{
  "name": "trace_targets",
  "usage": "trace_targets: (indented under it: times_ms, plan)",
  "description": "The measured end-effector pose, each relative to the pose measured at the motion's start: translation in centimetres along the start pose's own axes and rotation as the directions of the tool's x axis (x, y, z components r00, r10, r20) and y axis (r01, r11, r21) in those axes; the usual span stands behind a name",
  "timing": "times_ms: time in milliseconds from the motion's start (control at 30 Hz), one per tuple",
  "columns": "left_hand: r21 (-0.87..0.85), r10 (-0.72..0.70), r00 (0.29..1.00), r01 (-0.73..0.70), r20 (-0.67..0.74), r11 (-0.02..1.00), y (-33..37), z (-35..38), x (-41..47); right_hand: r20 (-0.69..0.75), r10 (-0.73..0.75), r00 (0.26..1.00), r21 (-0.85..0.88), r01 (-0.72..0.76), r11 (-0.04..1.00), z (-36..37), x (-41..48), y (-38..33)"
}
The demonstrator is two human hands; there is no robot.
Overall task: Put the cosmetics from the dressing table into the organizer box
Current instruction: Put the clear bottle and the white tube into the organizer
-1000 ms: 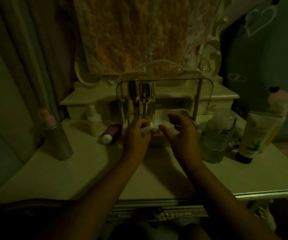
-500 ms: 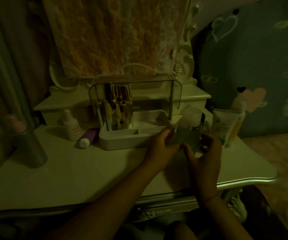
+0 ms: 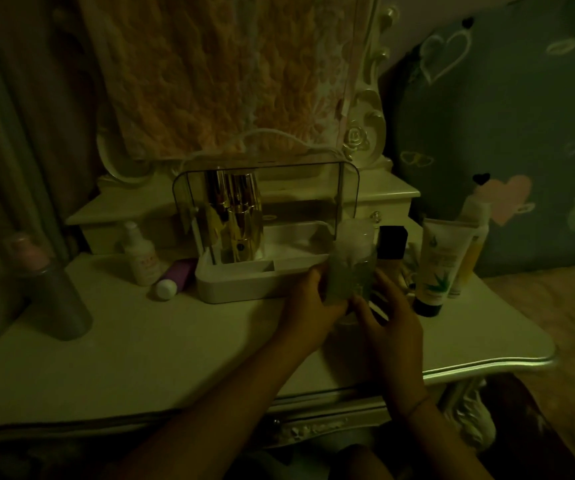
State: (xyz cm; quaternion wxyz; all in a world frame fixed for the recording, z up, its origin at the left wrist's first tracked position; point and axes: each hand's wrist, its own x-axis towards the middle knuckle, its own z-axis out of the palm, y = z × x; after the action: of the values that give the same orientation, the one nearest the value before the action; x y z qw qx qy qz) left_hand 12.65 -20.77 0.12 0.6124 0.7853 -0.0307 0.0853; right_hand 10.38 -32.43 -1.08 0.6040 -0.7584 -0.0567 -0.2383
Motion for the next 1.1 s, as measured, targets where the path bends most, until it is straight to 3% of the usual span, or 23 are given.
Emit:
trace_targets:
  times_ms: [200,433,733,1100]
  plan:
    - [-0.041,-0.031,0.999,0.032,0.021,0.999,-0.4,-1.8,-0.1,0.067,0.085,0.994,0.049,-0.088,0.995,1.1,0.5,-0.5]
    - [-0.064,-0.013,1.0,0.014,0.006,0.998,-1.2,-3.4,-0.4,0.18,0.086,0.98,0.075,-0.1,0.992,1.0,1.1,-0.7]
    - [0.002,0.083,0.993,-0.083,-0.088,0.997,1.4,-6.0,2.4,0.159,0.008,0.987,0.12,-0.028,0.992,3.9,3.8,-3.4]
    - [-0.01,0.044,0.994,-0.045,-0.103,0.999,0.9,-6.7,8.4,0.182,0.054,0.982,0.072,-0.068,0.995,7.8,8.9,-3.0]
